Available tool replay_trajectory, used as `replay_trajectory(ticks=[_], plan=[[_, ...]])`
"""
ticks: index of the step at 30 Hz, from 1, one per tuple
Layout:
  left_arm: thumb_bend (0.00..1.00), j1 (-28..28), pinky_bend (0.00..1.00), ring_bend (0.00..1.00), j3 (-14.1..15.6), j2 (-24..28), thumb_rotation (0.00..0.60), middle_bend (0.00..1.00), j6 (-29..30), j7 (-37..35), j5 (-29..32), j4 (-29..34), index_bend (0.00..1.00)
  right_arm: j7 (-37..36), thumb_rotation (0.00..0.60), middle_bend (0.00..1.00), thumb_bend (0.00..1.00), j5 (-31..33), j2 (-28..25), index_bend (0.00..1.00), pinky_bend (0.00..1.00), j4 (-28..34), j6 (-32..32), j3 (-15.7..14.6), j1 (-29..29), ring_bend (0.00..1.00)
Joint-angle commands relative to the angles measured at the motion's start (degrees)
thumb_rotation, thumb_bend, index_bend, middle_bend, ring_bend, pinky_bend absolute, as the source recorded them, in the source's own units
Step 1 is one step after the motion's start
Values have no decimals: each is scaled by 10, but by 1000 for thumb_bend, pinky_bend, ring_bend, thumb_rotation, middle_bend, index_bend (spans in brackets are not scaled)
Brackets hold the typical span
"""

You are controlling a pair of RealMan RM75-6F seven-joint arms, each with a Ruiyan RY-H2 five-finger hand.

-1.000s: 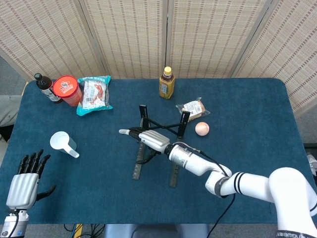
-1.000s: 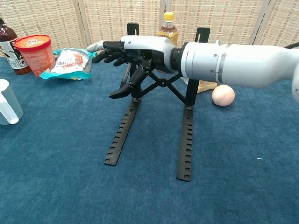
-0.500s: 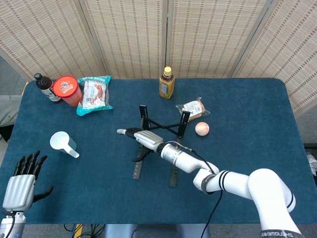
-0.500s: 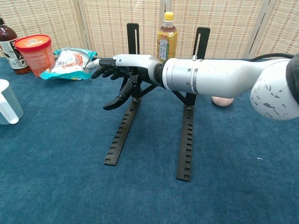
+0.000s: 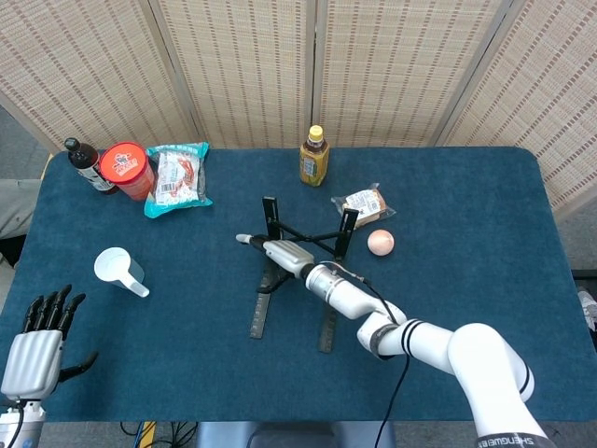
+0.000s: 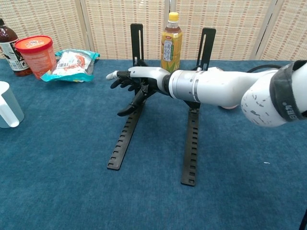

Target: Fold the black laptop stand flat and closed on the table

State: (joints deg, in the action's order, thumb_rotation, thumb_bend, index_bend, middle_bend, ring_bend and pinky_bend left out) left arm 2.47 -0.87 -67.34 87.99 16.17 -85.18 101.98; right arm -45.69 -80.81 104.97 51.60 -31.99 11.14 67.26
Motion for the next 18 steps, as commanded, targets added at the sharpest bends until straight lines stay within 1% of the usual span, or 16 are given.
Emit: replay_trajectory(ticks=[1,6,10,14,18], plan=[[135,-1,0,0,0,0,600,18,1,-1,1,-1,108,-4,600,117,111,6,11,0,1,-19,9,5,3,0],[135,-2,0,0,-1,0,600,18,2,-2,1,-2,109,-4,600,117,111,8,20,0,0,-35,11,8,3,0],[135,-4,0,0,-1,0,600,18,4,-2,1,-4,109,-10,600,117,111,-1,8,0,0,-17,-1,7,-1,0],[135,-4,0,0,-2,-2,600,19,1,-2,3,-6,108,-23,600,117,111,-34,-41,0,0,54,-54,0,-20,0],[135,0,0,0,-3,-4,600,19,-5,-2,2,-7,109,-15,600,117,111,-64,-112,0,0,144,-114,-7,-45,0]])
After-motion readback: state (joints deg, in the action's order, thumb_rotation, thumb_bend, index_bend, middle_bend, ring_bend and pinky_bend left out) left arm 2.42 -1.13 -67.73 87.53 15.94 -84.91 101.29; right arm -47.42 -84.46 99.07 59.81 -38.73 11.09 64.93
